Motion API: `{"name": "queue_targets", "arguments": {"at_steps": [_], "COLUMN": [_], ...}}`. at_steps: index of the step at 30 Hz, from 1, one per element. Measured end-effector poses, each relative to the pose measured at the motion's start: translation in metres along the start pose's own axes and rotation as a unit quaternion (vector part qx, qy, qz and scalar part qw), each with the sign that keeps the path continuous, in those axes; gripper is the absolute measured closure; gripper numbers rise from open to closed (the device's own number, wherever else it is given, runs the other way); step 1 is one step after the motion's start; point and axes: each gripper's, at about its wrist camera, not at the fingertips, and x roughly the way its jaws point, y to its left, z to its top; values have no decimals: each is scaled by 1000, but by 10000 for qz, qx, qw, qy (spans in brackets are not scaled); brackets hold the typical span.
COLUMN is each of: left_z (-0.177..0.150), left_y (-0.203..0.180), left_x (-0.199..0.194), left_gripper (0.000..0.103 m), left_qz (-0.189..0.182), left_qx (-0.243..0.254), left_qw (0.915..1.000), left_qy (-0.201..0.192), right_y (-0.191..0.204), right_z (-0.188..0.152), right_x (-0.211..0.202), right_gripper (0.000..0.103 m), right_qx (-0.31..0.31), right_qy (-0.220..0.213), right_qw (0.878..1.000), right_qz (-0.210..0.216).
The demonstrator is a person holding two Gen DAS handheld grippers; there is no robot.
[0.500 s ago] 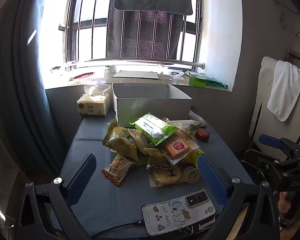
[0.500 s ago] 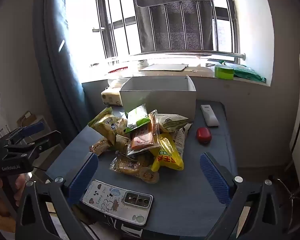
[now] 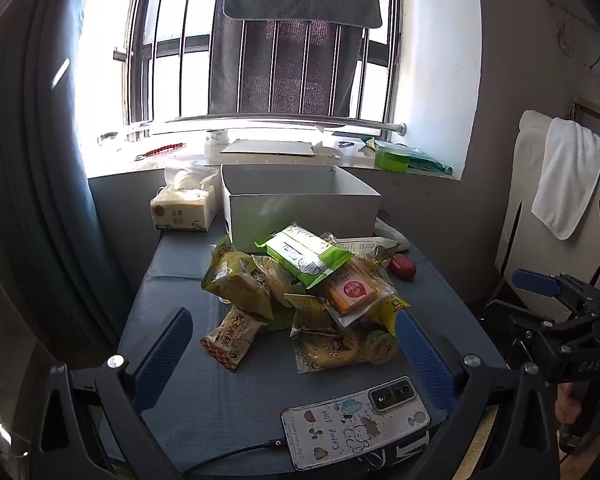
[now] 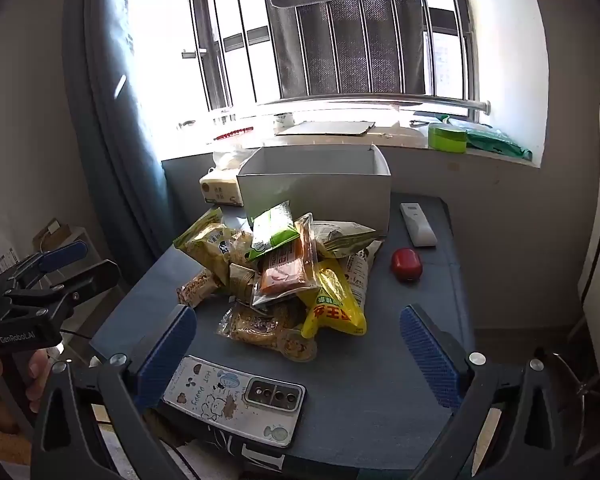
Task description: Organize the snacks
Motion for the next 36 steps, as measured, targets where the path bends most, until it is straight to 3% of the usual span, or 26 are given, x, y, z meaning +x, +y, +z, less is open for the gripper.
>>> {"name": "queue_targets", "arguments": {"at_steps": [36], "left_z": [-1], "left_y": [0], "left_x": [2], "left_gripper": [0], "left_qz": [-24], "left_qx": [6], "left_qw": [9999], "left_qy": [111], "right_y": [1], "right_z": [3], "right_x": [-7], "right_gripper": [0], "right_qx": [-20], "right_qy": [-86], "right_qw": [10000], "right_qz": [35]}}
